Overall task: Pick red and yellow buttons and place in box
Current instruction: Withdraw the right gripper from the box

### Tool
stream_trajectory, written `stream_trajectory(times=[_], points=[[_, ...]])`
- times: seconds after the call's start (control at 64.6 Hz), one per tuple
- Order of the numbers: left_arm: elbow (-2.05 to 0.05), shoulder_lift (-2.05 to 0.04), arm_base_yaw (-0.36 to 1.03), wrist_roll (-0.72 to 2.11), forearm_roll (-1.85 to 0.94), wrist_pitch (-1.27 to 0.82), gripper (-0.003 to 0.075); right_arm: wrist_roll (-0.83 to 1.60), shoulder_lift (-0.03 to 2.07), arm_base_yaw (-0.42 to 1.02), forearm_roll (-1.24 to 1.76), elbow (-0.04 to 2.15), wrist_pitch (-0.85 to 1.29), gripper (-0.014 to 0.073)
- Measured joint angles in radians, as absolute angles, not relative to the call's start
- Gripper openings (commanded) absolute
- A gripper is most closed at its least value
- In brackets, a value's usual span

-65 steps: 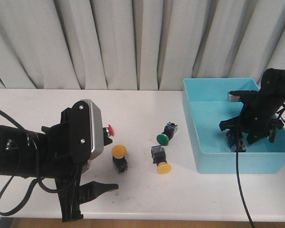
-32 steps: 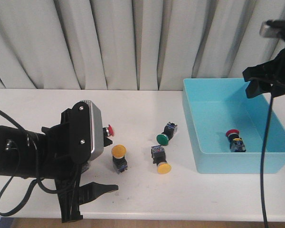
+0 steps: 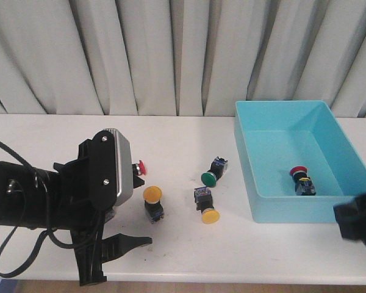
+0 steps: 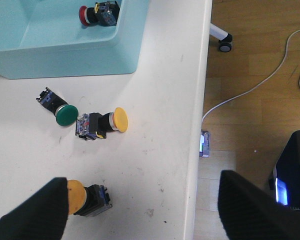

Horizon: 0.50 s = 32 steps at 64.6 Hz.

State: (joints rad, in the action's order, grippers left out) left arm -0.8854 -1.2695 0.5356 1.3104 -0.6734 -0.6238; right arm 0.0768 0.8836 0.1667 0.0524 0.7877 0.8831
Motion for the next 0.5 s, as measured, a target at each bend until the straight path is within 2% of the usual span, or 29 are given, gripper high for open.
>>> stream_trajectory(times=[0.232,0.372,0.496], points=[[-0.885,-1.27,0.536,1.252,-0.673,-0.625,0.0577,0.077,0.771,0.167,0.01,0.659,0.847,0.0436],[-0.892,-1.31,0.536,0.975,-0.647,-0.56,0.0577,0.077,0.769,0.167,0.008,0.654,0.841,0.0436],[-0.949,-1.396,0.536,0.721,-0.496,-0.555,0.0577,0.077,0.769,0.167,0.008,0.655,0.835,0.0436]])
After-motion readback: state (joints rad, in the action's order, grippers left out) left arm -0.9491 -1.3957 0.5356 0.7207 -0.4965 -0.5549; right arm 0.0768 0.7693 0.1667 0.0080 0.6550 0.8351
